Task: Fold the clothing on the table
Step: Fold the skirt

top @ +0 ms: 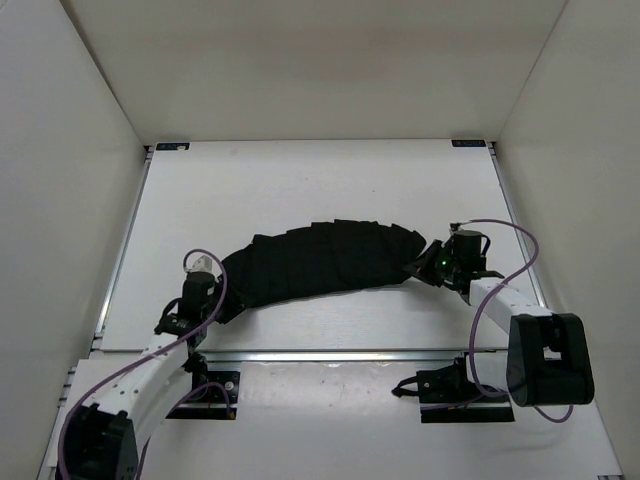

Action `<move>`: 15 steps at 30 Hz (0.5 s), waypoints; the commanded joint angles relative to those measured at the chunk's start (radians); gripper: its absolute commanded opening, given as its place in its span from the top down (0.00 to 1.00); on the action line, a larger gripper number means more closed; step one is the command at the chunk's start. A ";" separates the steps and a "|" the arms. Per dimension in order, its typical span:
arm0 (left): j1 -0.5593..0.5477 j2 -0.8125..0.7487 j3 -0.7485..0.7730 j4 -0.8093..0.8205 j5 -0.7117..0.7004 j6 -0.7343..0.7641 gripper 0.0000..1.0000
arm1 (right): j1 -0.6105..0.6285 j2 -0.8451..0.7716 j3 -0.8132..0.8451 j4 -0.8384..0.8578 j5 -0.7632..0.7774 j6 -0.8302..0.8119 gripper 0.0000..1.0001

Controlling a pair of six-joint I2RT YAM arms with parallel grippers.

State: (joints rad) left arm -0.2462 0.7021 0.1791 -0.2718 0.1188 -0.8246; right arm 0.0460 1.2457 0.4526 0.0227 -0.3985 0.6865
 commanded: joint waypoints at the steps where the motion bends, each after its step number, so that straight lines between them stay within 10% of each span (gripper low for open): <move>1: -0.030 0.107 -0.037 0.171 -0.056 -0.037 0.58 | -0.079 -0.058 0.008 -0.019 0.024 -0.042 1.00; 4: -0.088 0.258 0.049 0.293 -0.079 -0.033 1.00 | -0.150 -0.081 0.037 -0.120 0.015 -0.082 1.00; 15: -0.283 0.740 0.381 0.509 -0.059 -0.057 1.00 | -0.104 0.023 0.463 -0.458 -0.019 -0.304 1.00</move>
State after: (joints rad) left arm -0.5182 1.4048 0.5220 0.1497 0.0608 -0.8593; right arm -0.1181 1.2179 0.7986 -0.3622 -0.3809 0.4603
